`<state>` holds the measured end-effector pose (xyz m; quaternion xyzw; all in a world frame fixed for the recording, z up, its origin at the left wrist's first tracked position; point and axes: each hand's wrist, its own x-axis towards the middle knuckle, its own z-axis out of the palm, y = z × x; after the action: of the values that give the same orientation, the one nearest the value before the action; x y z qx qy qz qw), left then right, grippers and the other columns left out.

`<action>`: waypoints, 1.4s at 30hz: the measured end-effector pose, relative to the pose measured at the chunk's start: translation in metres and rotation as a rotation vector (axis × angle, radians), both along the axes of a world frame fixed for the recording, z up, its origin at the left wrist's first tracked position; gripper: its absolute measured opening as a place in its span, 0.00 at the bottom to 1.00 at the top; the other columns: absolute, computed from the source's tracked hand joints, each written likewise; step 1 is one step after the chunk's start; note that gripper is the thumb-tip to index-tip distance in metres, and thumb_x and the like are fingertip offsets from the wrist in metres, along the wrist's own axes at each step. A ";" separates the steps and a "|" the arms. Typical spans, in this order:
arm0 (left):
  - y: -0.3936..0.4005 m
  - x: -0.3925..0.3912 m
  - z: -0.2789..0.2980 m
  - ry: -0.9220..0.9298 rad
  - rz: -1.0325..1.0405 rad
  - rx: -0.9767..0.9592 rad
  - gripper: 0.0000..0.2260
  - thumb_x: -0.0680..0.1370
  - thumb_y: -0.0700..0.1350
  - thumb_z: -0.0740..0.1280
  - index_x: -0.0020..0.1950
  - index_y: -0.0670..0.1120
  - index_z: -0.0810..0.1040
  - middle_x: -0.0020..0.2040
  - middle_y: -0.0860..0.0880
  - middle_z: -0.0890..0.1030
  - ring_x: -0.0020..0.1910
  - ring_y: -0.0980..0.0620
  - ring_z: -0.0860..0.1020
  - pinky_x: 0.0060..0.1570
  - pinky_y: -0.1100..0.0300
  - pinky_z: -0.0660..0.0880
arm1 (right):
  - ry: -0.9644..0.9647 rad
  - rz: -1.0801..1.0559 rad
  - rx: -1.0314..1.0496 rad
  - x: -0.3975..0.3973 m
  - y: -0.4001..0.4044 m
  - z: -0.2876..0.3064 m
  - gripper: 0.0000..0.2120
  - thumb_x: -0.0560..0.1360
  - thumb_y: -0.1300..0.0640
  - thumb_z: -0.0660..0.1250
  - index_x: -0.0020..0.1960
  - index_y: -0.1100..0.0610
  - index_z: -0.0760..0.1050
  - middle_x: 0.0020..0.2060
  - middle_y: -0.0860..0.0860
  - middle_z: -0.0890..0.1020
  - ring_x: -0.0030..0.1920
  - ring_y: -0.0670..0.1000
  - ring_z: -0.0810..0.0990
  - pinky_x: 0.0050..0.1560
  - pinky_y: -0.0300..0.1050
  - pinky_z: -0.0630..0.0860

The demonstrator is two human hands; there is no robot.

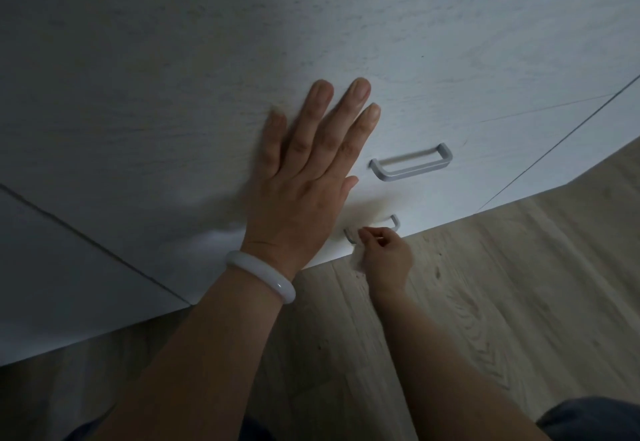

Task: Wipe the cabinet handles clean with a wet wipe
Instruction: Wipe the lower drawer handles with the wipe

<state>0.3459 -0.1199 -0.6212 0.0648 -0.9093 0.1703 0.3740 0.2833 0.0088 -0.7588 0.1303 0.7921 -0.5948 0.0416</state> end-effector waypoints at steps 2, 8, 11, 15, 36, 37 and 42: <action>0.001 0.000 0.001 -0.007 -0.008 0.016 0.35 0.79 0.56 0.63 0.81 0.52 0.48 0.80 0.52 0.47 0.77 0.45 0.43 0.73 0.45 0.33 | 0.018 -0.078 0.005 -0.013 0.012 0.000 0.02 0.72 0.58 0.72 0.41 0.53 0.81 0.32 0.48 0.80 0.35 0.48 0.79 0.42 0.43 0.76; 0.001 0.001 0.003 -0.009 0.000 0.014 0.35 0.79 0.56 0.63 0.81 0.52 0.48 0.80 0.51 0.47 0.77 0.45 0.45 0.73 0.44 0.34 | -0.018 0.092 -0.079 0.013 -0.004 0.000 0.07 0.75 0.58 0.70 0.38 0.51 0.78 0.36 0.50 0.82 0.38 0.51 0.80 0.40 0.47 0.78; 0.001 0.001 0.002 -0.012 0.001 0.012 0.35 0.79 0.57 0.63 0.81 0.52 0.48 0.80 0.51 0.47 0.77 0.45 0.46 0.73 0.44 0.34 | -0.004 0.104 -0.041 0.006 0.004 0.002 0.08 0.74 0.58 0.71 0.38 0.49 0.79 0.37 0.51 0.83 0.38 0.51 0.81 0.43 0.50 0.79; 0.002 0.001 0.005 -0.025 -0.011 0.029 0.37 0.78 0.57 0.65 0.81 0.52 0.49 0.79 0.51 0.47 0.77 0.45 0.45 0.73 0.45 0.33 | 0.003 -0.063 -0.070 -0.014 0.017 0.002 0.08 0.73 0.60 0.71 0.37 0.50 0.78 0.34 0.53 0.81 0.36 0.52 0.79 0.45 0.59 0.81; 0.003 0.002 0.005 -0.034 -0.004 0.026 0.36 0.79 0.57 0.63 0.81 0.51 0.48 0.80 0.50 0.50 0.77 0.44 0.46 0.73 0.44 0.34 | -0.028 0.246 -0.034 0.007 0.006 0.001 0.11 0.76 0.61 0.69 0.57 0.62 0.76 0.40 0.54 0.82 0.35 0.53 0.83 0.27 0.43 0.79; 0.003 0.002 0.005 -0.034 -0.005 0.027 0.35 0.79 0.57 0.62 0.81 0.51 0.48 0.80 0.50 0.50 0.77 0.44 0.45 0.73 0.44 0.34 | -0.035 0.276 -0.027 0.008 0.005 0.003 0.11 0.76 0.61 0.69 0.57 0.62 0.76 0.39 0.54 0.82 0.32 0.53 0.82 0.27 0.43 0.79; 0.002 0.000 0.003 -0.013 0.002 0.013 0.36 0.78 0.57 0.63 0.81 0.52 0.48 0.80 0.51 0.49 0.77 0.44 0.46 0.73 0.45 0.32 | -0.032 0.373 0.061 0.012 -0.005 0.005 0.09 0.77 0.61 0.67 0.56 0.63 0.74 0.42 0.59 0.82 0.24 0.53 0.80 0.24 0.42 0.76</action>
<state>0.3464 -0.1175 -0.6180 0.0669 -0.9127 0.1651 0.3677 0.2948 0.0042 -0.7540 -0.0081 0.8196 -0.5501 0.1600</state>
